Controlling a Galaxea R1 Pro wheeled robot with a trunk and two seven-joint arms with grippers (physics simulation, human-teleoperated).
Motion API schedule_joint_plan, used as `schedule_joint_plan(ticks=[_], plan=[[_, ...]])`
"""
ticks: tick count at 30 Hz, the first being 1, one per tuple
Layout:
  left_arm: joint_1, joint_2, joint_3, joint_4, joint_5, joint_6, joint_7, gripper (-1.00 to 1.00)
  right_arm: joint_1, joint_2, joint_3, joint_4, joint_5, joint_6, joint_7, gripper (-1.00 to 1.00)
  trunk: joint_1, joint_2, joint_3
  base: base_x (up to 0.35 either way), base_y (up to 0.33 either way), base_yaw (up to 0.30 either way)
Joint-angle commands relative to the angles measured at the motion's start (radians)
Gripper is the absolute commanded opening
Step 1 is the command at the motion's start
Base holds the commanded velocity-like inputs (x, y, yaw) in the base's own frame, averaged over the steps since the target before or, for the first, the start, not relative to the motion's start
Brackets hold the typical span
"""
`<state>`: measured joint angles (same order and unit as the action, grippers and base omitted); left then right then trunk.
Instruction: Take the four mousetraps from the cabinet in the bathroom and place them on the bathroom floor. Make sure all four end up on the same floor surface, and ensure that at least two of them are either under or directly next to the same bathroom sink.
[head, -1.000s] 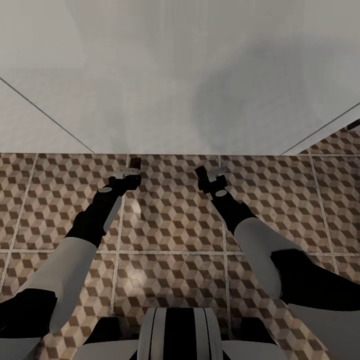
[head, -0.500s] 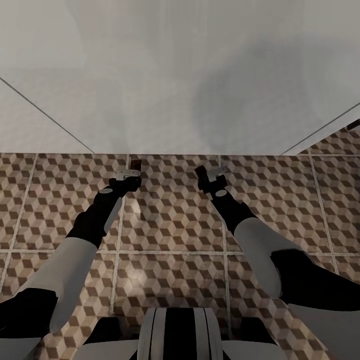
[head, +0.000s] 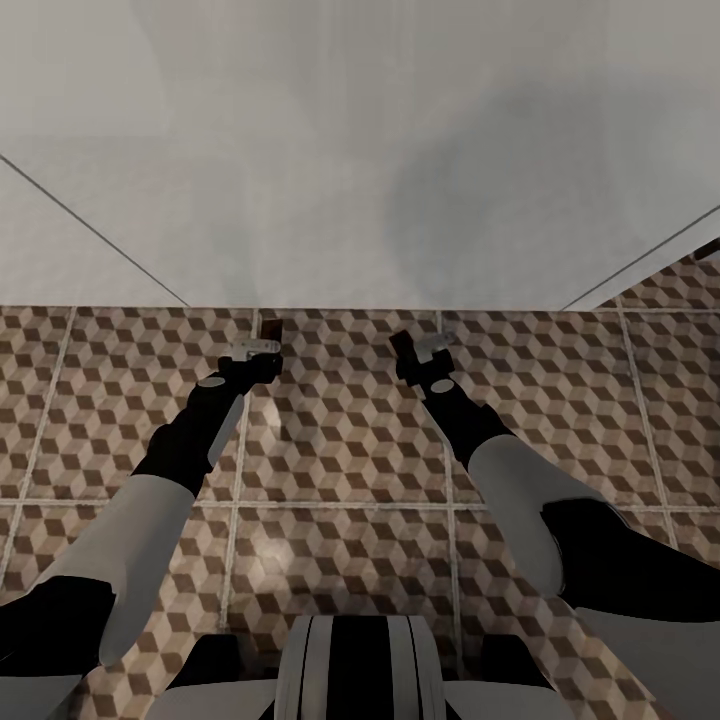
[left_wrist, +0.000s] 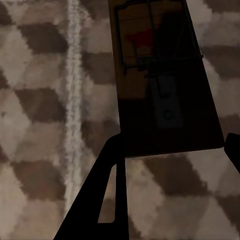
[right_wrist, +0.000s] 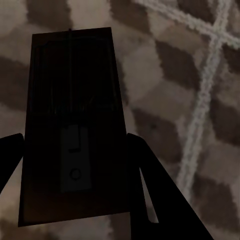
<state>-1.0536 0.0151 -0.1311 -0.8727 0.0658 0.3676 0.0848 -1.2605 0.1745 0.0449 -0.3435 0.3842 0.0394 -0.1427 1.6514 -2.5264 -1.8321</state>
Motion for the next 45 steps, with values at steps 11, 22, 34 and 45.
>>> schedule_joint_plan(ticks=[11, 22, 34, 45], plan=[[0.0, 0.001, -0.005, 0.0, 0.008, 0.005, 0.009, -1.0, 0.0, 0.0, 0.006, -0.003, 0.004, 0.004, -0.009, 1.0, 0.0, 0.0, 0.0, 0.0, 0.0, 0.0], [0.0, 0.001, -0.005, 0.0, 0.008, 0.005, 0.009, -1.0, 0.0, 0.0, 0.006, -0.005, 0.004, 0.0, -0.009, 1.0, 0.0, 0.0, 0.0, 0.0, 0.0, 0.0], [0.0, 0.001, -0.005, 0.003, 0.008, 0.005, 0.009, -1.0, 0.0, 0.0, 0.006, -0.008, 0.004, -0.001, -0.009, 1.0, 0.0, 0.0, 0.0, 0.0, 0.0, 0.0], [0.0, 0.001, -0.005, 0.018, 0.007, 0.004, 0.007, -1.0, 0.0, 0.0, 0.006, -0.009, 0.004, -0.041, -0.009, 1.0, 0.0, 0.0, 0.0, 0.0, 0.0, 0.0]])
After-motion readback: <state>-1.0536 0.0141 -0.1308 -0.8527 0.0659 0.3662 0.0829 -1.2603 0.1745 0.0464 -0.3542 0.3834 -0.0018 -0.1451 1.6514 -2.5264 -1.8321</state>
